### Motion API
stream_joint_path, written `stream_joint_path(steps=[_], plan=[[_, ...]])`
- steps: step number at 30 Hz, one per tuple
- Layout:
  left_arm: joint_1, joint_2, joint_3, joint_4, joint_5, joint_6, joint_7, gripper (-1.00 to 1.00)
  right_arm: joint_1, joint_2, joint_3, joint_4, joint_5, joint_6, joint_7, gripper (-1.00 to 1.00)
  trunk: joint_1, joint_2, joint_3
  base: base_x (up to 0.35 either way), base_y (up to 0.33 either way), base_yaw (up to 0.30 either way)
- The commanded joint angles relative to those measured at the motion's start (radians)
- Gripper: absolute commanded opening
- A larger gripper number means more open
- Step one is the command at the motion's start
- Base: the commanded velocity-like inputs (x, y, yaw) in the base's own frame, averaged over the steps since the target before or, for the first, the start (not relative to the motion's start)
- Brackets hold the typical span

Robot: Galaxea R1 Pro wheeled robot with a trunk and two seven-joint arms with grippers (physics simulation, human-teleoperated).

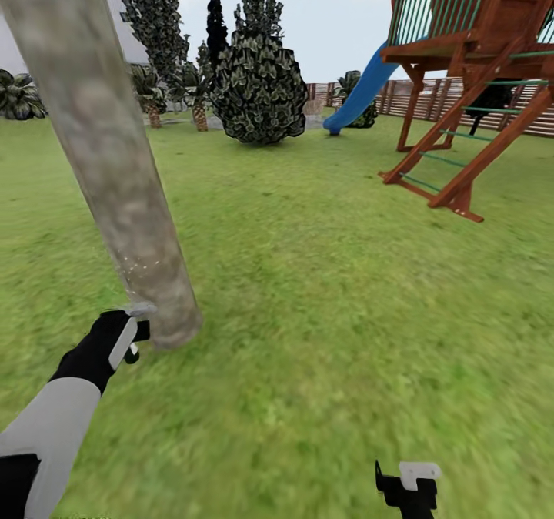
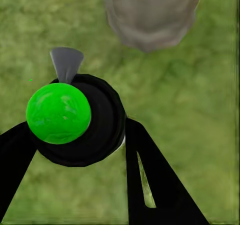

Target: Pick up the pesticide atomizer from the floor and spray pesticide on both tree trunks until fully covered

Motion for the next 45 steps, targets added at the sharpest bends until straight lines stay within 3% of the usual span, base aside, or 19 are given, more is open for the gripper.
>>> stream_joint_path(steps=[1, 3, 7, 9, 15, 20, 23, 25, 28, 36, 42, 45], plan=[[-0.001, -0.013, 0.0, 0.019, 0.001, 0.002, 0.009, -1.0, 0.0, 0.0, 0.008, -0.001, -0.005, -0.001, -0.005, 1.0, 0.0, 0.0, -0.001, 0.16, -0.251, 0.275], [-0.001, -0.03, 0.0, 0.069, 0.003, -0.005, 0.007, -1.0, 0.0, 0.0, 0.009, -0.001, -0.005, -0.001, -0.005, 1.0, 0.0, 0.0, -0.001, 0.155, -0.251, 0.277], [-0.001, -0.039, -0.001, 0.088, -0.001, -0.007, 0.003, -1.0, 0.0, 0.0, 0.009, -0.001, -0.004, -0.001, -0.005, 1.0, 0.0, 0.0, -0.001, 0.152, -0.251, 0.277], [-0.001, -0.064, -0.001, 0.087, -0.003, -0.007, 0.003, -1.0, 0.0, 0.0, 0.01, -0.001, -0.004, -0.001, -0.005, 1.0, 0.0, 0.0, -0.001, 0.166, -0.249, 0.273], [-0.003, -0.059, -0.002, 0.07, -0.005, -0.007, 0.002, -1.0, 0.0, -0.002, 0.009, 0.0, -0.004, -0.001, -0.005, 1.0, 0.0, 0.0, -0.001, 0.205, -0.146, 0.057], [-0.025, -0.077, -0.003, 0.069, 0.002, -0.004, 0.001, -1.0, 0.0, -0.003, 0.008, 0.0, -0.003, -0.001, -0.005, 1.0, 0.0, 0.0, -0.001, 0.013, -0.006, 0.0], [-0.05, -0.064, -0.003, 0.08, -0.002, 0.003, -0.052, -1.0, 0.0, -0.003, 0.008, 0.0, -0.003, -0.001, -0.005, 1.0, 0.0, 0.0, -0.001, 0.0, 0.0, 0.0], [-0.06, -0.028, -0.004, 0.076, -0.008, 0.008, -0.094, -1.0, 0.0, -0.003, 0.008, -0.001, -0.003, -0.001, -0.005, 1.0, 0.0, 0.0, -0.001, 0.0, 0.0, 0.0], [-0.061, 0.032, -0.004, 0.07, -0.004, 0.013, -0.108, -1.0, 0.0, -0.003, 0.008, 0.0, -0.003, -0.001, -0.005, 1.0, 0.0, 0.0, -0.001, 0.0, 0.0, 0.0], [-0.04, 0.013, -0.009, 0.085, -0.008, -0.005, -0.102, -1.0, 0.0, -0.002, 0.009, -0.001, -0.005, -0.001, -0.005, 1.0, 0.0, 0.0, -0.001, 0.0, -0.156, 0.088], [-0.039, -0.015, -0.01, 0.087, -0.009, -0.007, -0.1, -1.0, 0.0, -0.003, 0.008, -0.001, -0.005, -0.002, -0.005, 1.0, 0.0, 0.0, -0.001, 0.007, -0.274, 0.117], [-0.034, -0.014, -0.009, 0.12, -0.011, -0.008, -0.099, -1.0, 0.0, -0.003, 0.008, -0.001, -0.005, -0.002, -0.005, 1.0, 0.0, 0.0, -0.001, 0.168, -0.242, 0.001]])
